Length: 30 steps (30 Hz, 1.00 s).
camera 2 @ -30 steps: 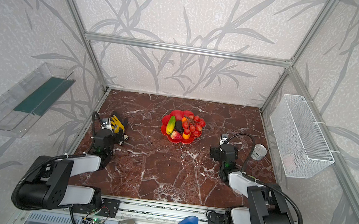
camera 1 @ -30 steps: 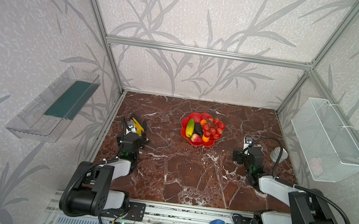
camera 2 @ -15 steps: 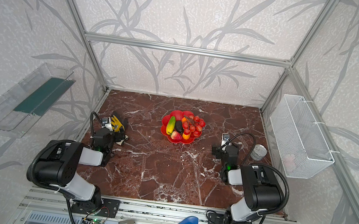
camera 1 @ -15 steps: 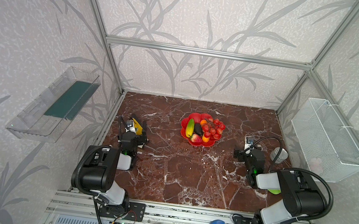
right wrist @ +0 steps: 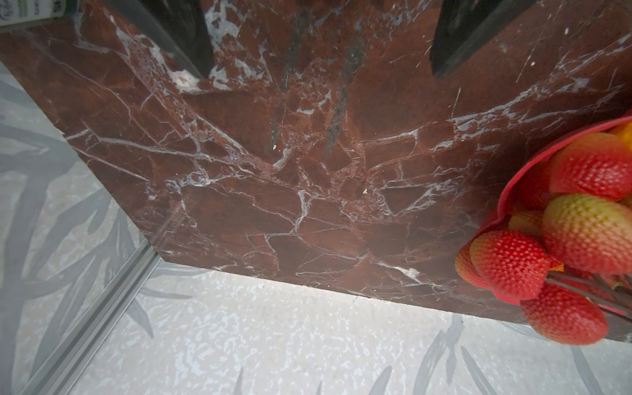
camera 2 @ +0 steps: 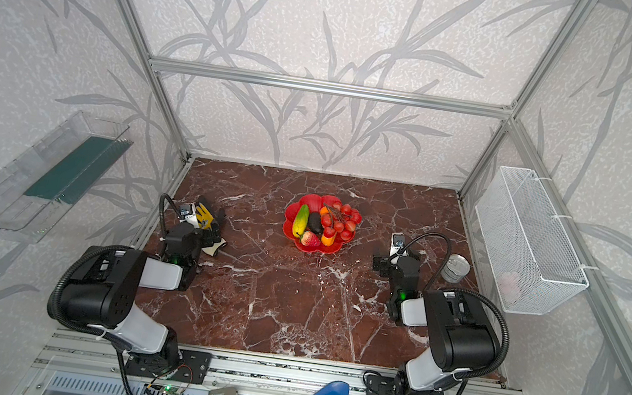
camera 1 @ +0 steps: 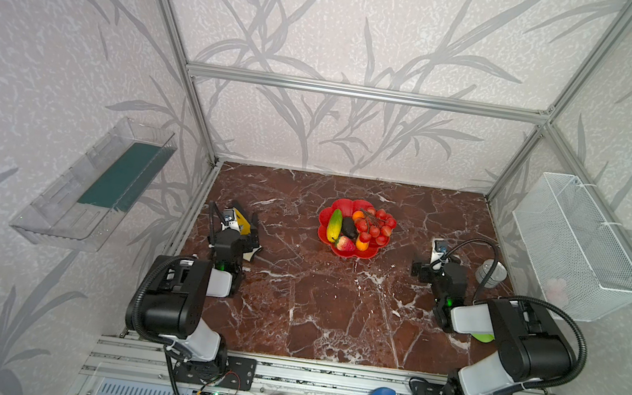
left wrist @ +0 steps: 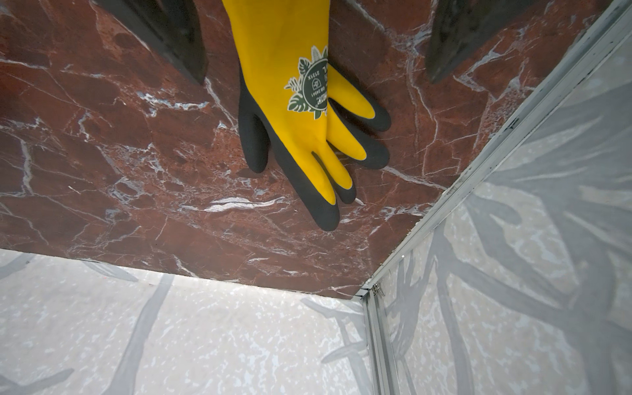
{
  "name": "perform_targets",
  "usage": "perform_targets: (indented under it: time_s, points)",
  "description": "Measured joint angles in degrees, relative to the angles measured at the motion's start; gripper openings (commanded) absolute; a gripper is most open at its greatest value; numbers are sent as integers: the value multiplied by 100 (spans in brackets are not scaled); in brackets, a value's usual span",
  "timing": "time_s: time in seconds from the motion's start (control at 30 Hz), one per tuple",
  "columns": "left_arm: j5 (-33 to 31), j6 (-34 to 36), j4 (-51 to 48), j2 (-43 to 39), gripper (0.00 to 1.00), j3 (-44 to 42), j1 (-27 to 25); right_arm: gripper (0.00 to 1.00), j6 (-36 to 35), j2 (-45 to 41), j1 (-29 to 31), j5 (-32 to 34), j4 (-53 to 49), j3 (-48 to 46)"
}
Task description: Place and organize the fake fruits in the fruit bowl
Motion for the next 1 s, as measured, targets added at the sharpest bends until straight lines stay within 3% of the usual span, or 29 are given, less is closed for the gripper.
perform_targets:
  time_s: [1.0]
  points:
    - [-31,48,46,4,99,0,-7,99,216,4,-234,-186,-2,-13]
